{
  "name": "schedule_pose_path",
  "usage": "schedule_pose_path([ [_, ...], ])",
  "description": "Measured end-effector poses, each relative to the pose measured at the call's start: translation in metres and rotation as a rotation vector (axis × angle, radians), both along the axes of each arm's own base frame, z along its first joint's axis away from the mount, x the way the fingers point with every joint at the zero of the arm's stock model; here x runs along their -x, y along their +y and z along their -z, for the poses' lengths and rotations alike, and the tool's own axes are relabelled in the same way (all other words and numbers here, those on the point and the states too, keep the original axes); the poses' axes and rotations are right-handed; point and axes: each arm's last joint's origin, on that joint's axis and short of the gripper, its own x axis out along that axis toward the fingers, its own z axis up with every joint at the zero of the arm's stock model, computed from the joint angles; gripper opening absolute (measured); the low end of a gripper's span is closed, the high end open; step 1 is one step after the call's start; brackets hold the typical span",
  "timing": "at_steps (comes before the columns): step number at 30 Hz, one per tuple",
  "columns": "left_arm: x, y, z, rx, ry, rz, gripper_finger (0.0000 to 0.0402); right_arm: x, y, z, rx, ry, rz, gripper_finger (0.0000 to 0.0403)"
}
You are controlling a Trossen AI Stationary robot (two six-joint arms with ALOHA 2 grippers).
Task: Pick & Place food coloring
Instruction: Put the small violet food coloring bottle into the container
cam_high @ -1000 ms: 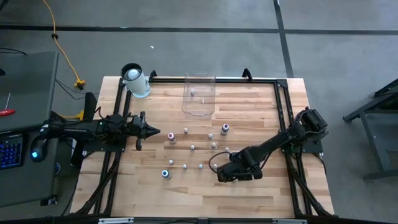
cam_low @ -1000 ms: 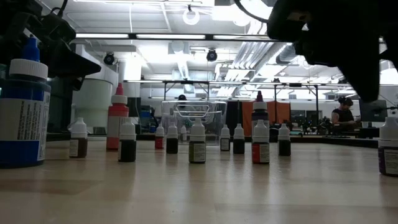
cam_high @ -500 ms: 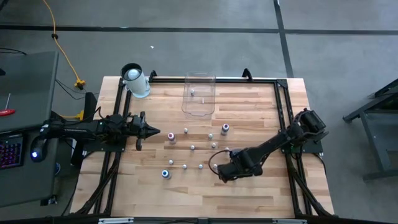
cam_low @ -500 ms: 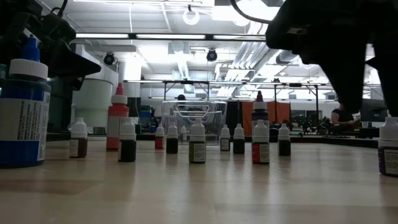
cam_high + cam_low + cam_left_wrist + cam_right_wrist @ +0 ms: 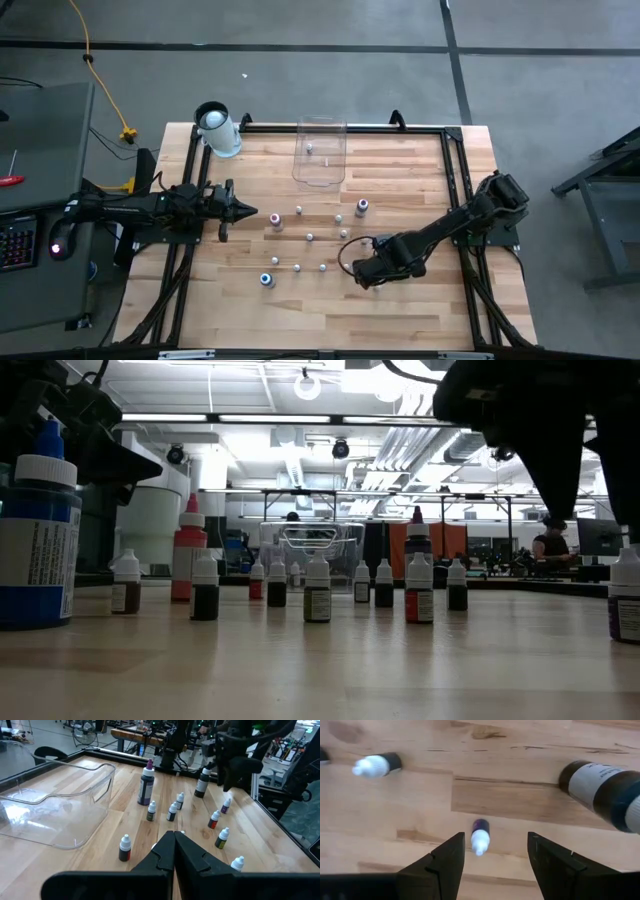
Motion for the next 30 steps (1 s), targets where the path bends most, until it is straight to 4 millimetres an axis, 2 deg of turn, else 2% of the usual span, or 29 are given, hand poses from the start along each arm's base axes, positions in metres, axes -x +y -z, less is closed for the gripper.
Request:
schedule_pose_path([
  [4,0.0,0.0,0.0,0.0,0.0,0.0,0.0001,0.004,-0.001,-0.012,-0.01,-0.043,0.011,0.0204],
  [8,0.0,0.0,0.0,0.0,0.0,0.0,0.0001,0.007,0.01,-0.017,-0.063,-0.078,0.008,0.0204],
  [13,0.0,0.0,0.0,0.0,0.0,0.0,0.0001,0.004,0.027,-0.009,-0.133,-0.078,0.026,0.0204],
  [21,0.0,0.0,0.0,0.0,0.0,0.0,0.0001,-0.005,0.038,0.01,-0.14,-0.072,0.066,0.0204],
  [30,0.0,0.0,0.0,0.0,0.0,0.0,0.0001,-0.001,0.033,0.018,-0.056,-0.009,0.06,0.0204],
])
